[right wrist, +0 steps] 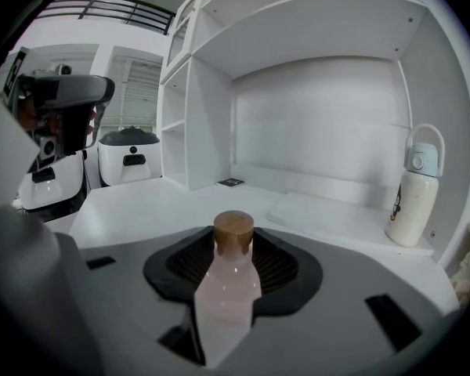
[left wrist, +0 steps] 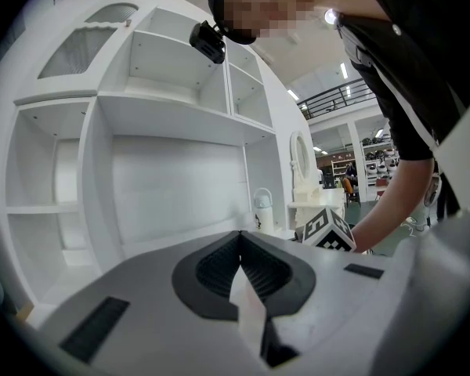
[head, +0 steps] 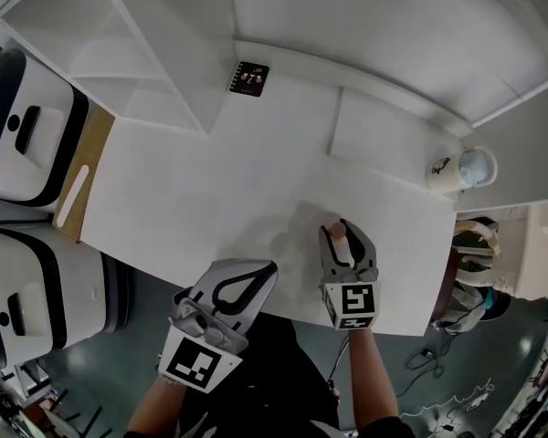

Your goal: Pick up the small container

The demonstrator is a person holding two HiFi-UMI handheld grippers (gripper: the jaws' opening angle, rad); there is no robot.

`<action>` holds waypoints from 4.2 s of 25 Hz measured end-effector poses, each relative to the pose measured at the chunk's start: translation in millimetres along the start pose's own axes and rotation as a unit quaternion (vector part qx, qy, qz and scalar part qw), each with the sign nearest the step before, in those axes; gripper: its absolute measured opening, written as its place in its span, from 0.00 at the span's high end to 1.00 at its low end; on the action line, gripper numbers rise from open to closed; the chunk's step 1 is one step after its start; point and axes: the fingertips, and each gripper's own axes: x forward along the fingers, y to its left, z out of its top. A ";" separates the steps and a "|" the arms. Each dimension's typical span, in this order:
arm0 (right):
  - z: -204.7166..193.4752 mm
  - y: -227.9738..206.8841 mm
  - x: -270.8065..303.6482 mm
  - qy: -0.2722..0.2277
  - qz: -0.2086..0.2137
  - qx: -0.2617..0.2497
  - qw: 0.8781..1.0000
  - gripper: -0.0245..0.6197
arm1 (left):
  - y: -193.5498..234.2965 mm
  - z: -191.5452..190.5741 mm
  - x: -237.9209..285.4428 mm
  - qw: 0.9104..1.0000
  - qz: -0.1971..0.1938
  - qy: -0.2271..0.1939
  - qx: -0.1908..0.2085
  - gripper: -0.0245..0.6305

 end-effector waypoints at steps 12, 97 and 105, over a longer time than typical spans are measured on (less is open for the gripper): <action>1.0 -1.5 -0.1 -0.002 -0.003 0.011 1.000 0.73 | 2.2 -1.0 3.5 1.000 0.007 -0.002 -0.004 0.96; 136.3 68.8 -138.1 -0.086 0.046 0.009 0.995 0.74 | -82.0 -11.7 36.0 0.992 -0.090 0.044 0.073 0.45; 161.2 68.2 -157.4 -0.107 0.040 -0.004 0.993 0.74 | -82.7 19.8 28.5 0.992 -0.087 0.034 0.083 0.45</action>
